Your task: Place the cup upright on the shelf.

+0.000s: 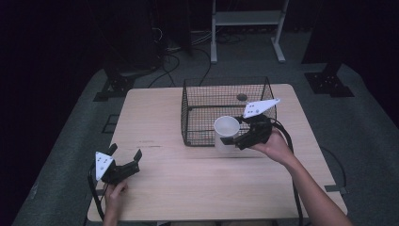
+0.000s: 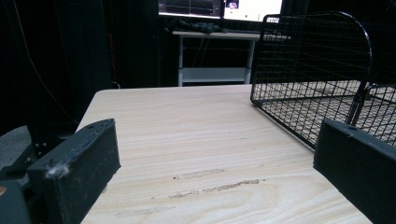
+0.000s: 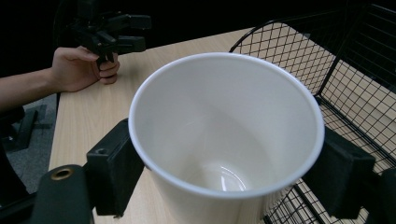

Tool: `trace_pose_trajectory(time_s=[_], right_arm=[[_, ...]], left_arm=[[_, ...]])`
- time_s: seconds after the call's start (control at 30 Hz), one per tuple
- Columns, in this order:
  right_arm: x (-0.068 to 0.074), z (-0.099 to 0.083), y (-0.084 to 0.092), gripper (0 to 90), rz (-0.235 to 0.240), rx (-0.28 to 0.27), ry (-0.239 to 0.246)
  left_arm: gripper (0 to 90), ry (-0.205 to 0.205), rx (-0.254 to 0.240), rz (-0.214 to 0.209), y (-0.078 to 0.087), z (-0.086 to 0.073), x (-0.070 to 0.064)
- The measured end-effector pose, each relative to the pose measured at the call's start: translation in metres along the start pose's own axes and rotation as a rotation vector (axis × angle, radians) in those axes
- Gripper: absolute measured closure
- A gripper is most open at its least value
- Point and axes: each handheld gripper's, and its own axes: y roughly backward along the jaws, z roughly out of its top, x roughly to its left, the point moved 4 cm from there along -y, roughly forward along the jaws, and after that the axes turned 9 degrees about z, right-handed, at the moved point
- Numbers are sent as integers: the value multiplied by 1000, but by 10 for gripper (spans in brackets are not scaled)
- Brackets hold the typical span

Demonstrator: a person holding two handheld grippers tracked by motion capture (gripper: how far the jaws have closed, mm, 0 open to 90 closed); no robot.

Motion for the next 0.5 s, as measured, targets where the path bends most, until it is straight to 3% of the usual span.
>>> trace_pose_trajectory(time_s=[0.5], right_arm=[[-21, 22, 5, 197, -6, -6, -7]], left_arm=[[0, 0, 0, -1, 0, 0, 0]])
